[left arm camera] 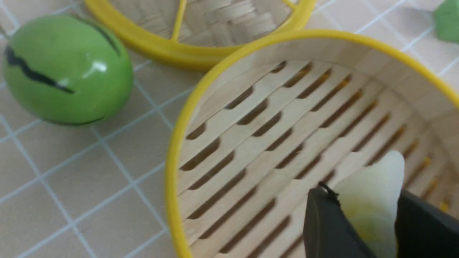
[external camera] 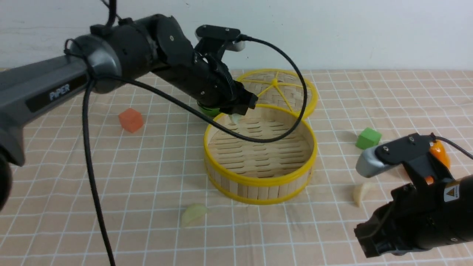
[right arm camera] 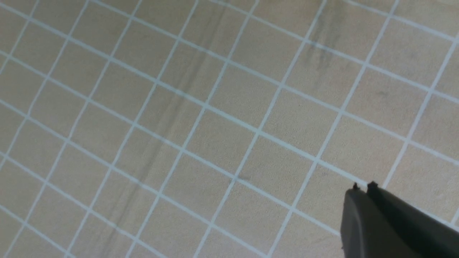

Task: Put the dumplings into the steamer on the table with the brown tablecloth.
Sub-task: 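Place the dumpling into the bamboo steamer basket with the left gripper, then reach for and grasp a dumpling on the table with the left gripper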

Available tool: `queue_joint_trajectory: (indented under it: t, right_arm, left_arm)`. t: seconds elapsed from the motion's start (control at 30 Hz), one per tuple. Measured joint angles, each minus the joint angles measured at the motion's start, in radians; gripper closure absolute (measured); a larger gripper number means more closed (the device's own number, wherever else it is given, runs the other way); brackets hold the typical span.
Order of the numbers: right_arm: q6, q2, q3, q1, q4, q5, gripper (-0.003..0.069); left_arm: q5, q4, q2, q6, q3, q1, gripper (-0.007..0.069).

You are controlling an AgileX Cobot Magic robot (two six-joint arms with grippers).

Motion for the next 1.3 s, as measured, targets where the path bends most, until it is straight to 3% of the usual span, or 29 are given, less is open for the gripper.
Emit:
queue_joint_trajectory:
  t: [0.03,0.13,0.27,0.47,0.57,1.03,1.17,1.3]
  right_arm:
    - [0.000,0.000,0.000,0.000,0.000,0.000,0.0645]
    - [0.000,0.000,0.000,0.000,0.000,0.004,0.0645]
    - [0.000,0.000,0.000,0.000,0.000,0.004,0.0645]
    - [0.000,0.000,0.000,0.000,0.000,0.006,0.0638]
    - [0.000,0.000,0.000,0.000,0.000,0.007,0.0636]
    - [-0.063,0.000,0.000,0.000,-0.004,0.004,0.0628]
    - [-0.063,0.000,0.000,0.000,-0.004,0.004,0.0627]
    - [-0.063,0.000,0.000,0.000,0.001,0.004,0.0627]
  left_arm:
    - [-0.001,0.009,0.005,0.000,-0.001,0.000,0.0425]
    - [-0.006,0.133,0.083,-0.167,-0.003,0.006,0.0425]
    - [-0.017,0.156,0.104,-0.269,-0.003,0.005,0.0408]
    - [-0.043,0.159,0.102,-0.309,-0.012,0.005,0.0229]
    - [-0.031,0.134,0.092,-0.327,-0.013,0.005,0.0187]
    - [0.483,0.093,-0.300,-0.198,0.028,0.005,0.0265]
    - [0.468,0.090,-0.321,-0.164,0.145,0.005,0.0268]
    - [0.341,0.107,-0.311,-0.150,0.325,0.005,0.0267]
